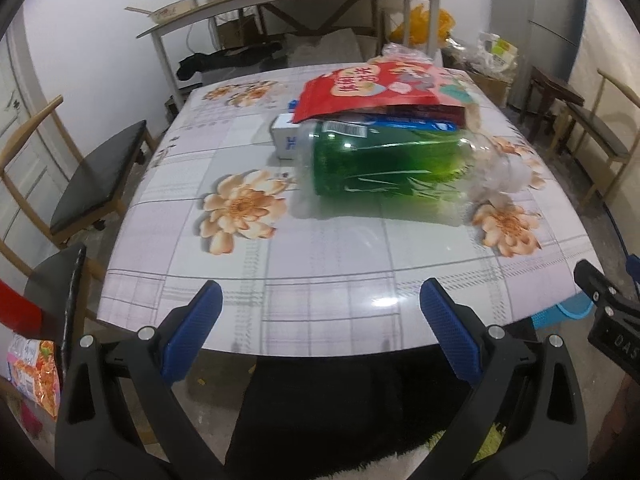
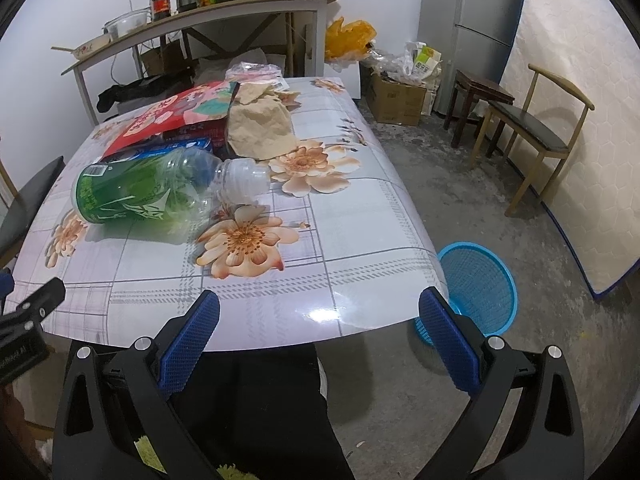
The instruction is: Collect trash
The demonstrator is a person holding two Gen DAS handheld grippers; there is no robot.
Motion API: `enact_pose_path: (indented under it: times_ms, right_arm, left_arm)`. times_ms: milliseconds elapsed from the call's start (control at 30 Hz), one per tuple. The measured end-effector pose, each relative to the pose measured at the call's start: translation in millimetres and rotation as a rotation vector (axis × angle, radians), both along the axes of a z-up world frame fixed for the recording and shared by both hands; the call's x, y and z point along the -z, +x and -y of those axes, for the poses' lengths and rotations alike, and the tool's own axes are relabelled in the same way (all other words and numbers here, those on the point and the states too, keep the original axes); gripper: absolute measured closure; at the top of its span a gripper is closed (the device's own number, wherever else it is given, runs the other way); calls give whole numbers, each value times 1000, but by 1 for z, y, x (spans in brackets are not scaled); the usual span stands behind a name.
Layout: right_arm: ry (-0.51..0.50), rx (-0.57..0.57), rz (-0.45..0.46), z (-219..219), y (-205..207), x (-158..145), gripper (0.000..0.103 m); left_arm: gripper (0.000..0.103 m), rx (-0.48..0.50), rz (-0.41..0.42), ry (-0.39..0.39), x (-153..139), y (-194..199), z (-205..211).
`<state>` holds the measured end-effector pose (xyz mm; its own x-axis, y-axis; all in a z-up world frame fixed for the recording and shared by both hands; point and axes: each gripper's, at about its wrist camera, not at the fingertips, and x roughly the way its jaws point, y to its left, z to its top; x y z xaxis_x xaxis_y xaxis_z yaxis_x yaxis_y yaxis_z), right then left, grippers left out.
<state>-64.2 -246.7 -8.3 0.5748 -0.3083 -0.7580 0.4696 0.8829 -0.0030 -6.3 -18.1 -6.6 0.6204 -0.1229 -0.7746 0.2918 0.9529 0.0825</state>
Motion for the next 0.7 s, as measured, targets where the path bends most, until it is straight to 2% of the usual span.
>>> enact_pose_path:
  times_ms: [133,400,700]
  right_arm:
    - [-3,12,0,2,-3,0,6]
    - [-5,28,6,5,-6,-2,6]
    - [-24,31,14,6,-10,-6,6]
  left_arm:
    - [7,22,2,-5,-1,-6,5]
    - [7,85,21,-64,-9,-17,11]
    - [7,129,27,-78,-12,-24,17]
